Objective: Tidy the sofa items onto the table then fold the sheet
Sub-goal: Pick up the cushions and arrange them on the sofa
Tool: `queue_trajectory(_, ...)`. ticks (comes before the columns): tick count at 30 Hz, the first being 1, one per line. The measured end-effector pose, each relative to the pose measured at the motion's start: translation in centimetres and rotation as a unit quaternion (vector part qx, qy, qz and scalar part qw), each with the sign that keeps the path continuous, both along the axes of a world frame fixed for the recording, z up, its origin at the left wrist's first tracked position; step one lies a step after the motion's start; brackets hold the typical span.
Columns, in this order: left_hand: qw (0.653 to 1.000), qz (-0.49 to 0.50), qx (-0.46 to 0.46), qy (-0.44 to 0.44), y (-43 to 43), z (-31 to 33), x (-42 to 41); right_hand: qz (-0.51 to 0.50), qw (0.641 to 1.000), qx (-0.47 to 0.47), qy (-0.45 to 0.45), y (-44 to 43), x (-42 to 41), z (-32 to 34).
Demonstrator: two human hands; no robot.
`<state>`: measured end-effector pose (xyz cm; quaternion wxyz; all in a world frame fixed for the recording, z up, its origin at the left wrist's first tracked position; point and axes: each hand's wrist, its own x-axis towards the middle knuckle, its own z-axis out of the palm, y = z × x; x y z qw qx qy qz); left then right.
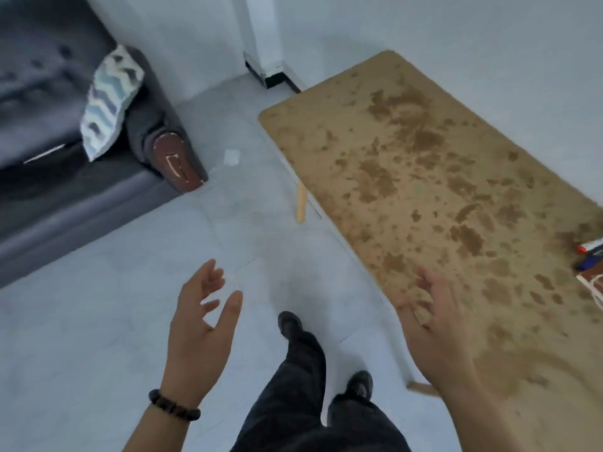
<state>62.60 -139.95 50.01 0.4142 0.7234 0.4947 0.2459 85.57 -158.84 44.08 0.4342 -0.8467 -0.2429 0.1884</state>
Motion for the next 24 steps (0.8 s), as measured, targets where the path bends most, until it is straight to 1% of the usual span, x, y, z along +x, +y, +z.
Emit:
queue_trajectory(3,0.994,0.103,0.014,-0.011,-0.2,1.1,-7.7,0.102,0.994,0.036,-0.007,5.1,-4.1,1.6)
queue_trajectory(5,0.985,0.171,0.025,-0.025,-0.2,1.2,-12.7,0.169,0.983,0.054,-0.037,8.7,-7.2,2.8)
queue_trajectory(7,0.97,0.236,0.023,-0.044,0.0,0.8,-17.5,0.223,0.971,0.071,-0.049,12.5,-10.8,3.5)
queue_trajectory(10,0.947,0.314,0.006,-0.063,0.7,-0.4,-24.8,0.281,0.956,0.08,-0.033,18.3,-17.1,3.6)
queue_trajectory(14,0.913,0.4,-0.006,-0.085,2.8,-1.7,-34.3,0.35,0.935,0.059,0.024,25.6,-26.9,2.4)
queue_trajectory(16,0.897,0.432,-0.013,-0.091,4.4,-2.1,-38.2,0.387,0.92,0.046,0.036,28.9,-31.2,2.0)
queue_trajectory(18,0.889,0.451,-0.01,-0.081,6.5,-2.0,-41.7,0.411,0.91,0.042,0.033,31.7,-34.7,2.2)
queue_trajectory(24,0.883,0.466,0.007,-0.062,15.3,-1.2,-48.8,0.43,0.9,0.056,0.039,40.6,-41.2,2.6)
